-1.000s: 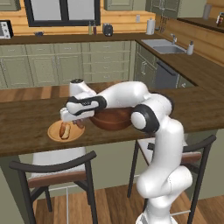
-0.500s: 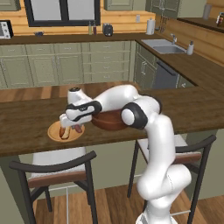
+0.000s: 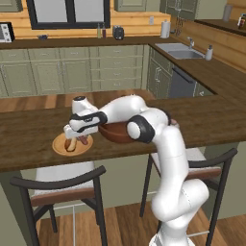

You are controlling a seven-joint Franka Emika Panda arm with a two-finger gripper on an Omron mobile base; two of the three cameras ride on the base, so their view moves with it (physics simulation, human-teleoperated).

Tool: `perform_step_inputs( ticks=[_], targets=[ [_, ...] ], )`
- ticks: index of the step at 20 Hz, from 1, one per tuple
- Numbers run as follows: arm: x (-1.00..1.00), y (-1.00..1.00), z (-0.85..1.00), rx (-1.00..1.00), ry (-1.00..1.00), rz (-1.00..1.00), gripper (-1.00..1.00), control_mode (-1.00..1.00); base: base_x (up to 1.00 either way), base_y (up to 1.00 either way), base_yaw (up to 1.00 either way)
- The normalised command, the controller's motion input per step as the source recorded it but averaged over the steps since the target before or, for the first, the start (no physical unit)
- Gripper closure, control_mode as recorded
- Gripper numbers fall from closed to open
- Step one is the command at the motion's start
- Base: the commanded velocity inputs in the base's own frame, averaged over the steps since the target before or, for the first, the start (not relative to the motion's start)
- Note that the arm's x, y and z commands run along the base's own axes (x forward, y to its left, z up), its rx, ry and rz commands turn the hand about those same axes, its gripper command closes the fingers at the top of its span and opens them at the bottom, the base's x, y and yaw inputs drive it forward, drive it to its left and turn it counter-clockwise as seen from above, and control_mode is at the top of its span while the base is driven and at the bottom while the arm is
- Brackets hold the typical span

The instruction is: Place one bun and one sausage from the bowl on each plate.

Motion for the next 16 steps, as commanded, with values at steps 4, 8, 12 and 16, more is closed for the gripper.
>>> perform_step_inputs(
  ticks=[4,8,12,16],
  targets=[
    [0.00,0.00,-0.14,0.00,-0.01,0.00,1.00,-1.00,0.00,0.00,0.00],
    [0.00,0.00,0.00,0.00,0.00,0.00,-1.00,-1.00,0.00,0.00,0.00],
    [0.00,0.00,0.00,0.00,0.00,0.00,-1.00,-1.00,0.00,0.00,0.00],
    [0.00,0.00,0.00,0.00,0.00,0.00,-1.00,-1.00,0.00,0.00,0.00]
  ],
)
